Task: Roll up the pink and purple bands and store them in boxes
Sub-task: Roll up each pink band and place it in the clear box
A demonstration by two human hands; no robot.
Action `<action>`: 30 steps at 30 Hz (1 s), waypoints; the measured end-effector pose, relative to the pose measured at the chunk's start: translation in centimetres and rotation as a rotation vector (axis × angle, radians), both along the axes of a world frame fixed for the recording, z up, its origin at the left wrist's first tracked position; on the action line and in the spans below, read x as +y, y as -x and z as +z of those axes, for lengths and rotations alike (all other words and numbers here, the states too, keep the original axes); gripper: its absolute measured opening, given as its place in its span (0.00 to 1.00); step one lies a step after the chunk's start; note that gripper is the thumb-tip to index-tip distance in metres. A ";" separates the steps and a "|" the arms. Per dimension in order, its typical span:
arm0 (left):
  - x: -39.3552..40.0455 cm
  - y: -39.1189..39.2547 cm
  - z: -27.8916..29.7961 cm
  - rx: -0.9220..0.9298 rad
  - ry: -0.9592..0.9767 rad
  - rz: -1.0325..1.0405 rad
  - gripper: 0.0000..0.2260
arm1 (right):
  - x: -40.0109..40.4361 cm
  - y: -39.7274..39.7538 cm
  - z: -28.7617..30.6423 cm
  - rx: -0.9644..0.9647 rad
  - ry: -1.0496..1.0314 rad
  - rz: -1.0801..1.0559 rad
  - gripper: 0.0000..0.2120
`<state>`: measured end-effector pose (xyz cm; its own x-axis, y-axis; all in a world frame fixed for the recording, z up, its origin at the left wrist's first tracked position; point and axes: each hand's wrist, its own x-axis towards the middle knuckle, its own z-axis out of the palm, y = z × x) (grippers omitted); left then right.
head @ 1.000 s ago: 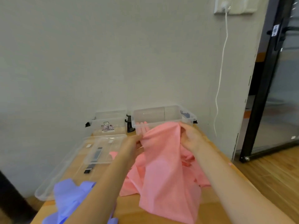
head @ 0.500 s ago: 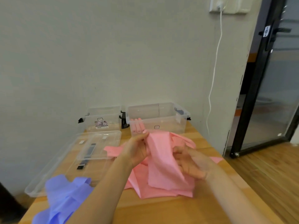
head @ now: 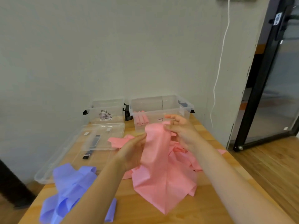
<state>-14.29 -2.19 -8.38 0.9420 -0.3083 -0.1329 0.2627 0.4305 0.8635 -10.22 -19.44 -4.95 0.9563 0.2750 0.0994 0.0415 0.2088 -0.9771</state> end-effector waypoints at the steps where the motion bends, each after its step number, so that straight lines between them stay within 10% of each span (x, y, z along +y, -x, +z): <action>1: -0.2 -0.4 0.5 -0.031 0.027 0.002 0.15 | 0.2 0.3 0.0 -0.037 0.099 0.032 0.16; 10: -1.1 -2.7 1.2 -0.017 -0.095 0.209 0.08 | 0.7 -0.2 -4.7 0.672 -0.052 0.144 0.12; 19: 1.5 -1.2 1.2 -0.042 -0.079 0.216 0.10 | 0.5 -1.4 -2.2 0.559 -0.305 0.196 0.06; 27: 1.0 -0.9 1.5 -0.050 -0.060 0.174 0.08 | 2.9 -0.1 -4.8 0.632 0.034 0.395 0.27; 30: 1.5 -0.7 1.5 -0.069 -0.057 0.151 0.09 | 2.2 -0.6 -4.1 0.621 -0.124 0.258 0.17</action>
